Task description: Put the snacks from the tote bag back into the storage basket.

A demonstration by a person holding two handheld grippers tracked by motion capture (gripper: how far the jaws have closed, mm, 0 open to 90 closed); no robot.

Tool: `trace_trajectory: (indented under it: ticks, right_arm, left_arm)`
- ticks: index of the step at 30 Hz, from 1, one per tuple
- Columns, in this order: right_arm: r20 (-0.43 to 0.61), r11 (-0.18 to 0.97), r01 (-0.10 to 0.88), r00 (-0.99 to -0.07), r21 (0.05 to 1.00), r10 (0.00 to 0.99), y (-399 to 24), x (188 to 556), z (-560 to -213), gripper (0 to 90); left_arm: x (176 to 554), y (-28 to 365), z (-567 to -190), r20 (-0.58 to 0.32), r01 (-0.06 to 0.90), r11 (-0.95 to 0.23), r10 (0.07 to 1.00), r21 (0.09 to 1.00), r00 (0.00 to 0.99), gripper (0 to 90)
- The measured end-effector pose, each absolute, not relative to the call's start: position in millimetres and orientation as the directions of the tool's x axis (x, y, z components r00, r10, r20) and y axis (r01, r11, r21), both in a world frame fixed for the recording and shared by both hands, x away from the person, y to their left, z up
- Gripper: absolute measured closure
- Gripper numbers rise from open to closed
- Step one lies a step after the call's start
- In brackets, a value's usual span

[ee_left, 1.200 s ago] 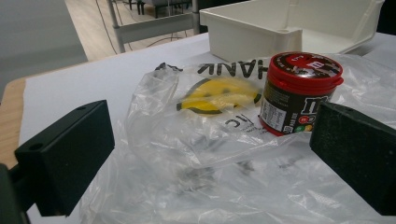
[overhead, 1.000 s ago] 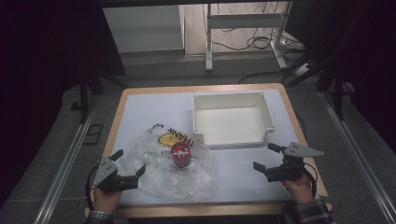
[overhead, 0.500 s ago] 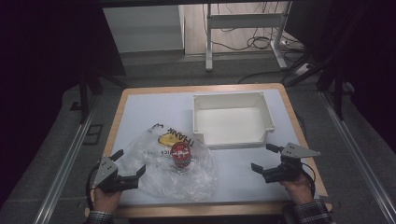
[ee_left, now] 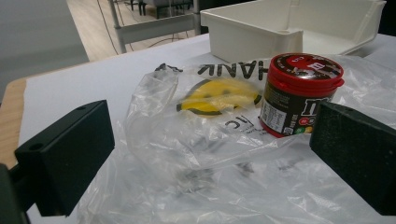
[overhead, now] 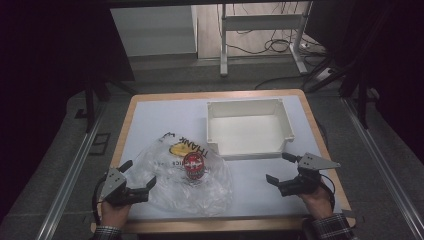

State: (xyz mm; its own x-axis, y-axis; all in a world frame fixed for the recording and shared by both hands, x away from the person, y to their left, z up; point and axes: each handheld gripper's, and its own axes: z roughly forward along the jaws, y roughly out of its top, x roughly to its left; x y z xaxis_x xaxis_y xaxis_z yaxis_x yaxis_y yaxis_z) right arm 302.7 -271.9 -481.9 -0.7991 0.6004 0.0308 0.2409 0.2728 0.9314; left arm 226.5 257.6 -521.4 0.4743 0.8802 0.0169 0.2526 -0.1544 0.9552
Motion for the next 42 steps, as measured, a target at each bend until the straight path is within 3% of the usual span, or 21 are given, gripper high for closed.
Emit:
trace_trajectory:
  ticks: [42]
  right_arm:
    - [0.025, 0.349, 0.245, -0.848, 0.904, 0.53, -243, 314, -473, 0.0]
  left_arm:
    - [226, 254, -522, 0.036, 0.242, -0.17, 0.878, 0.955, 0.478, 0.0]
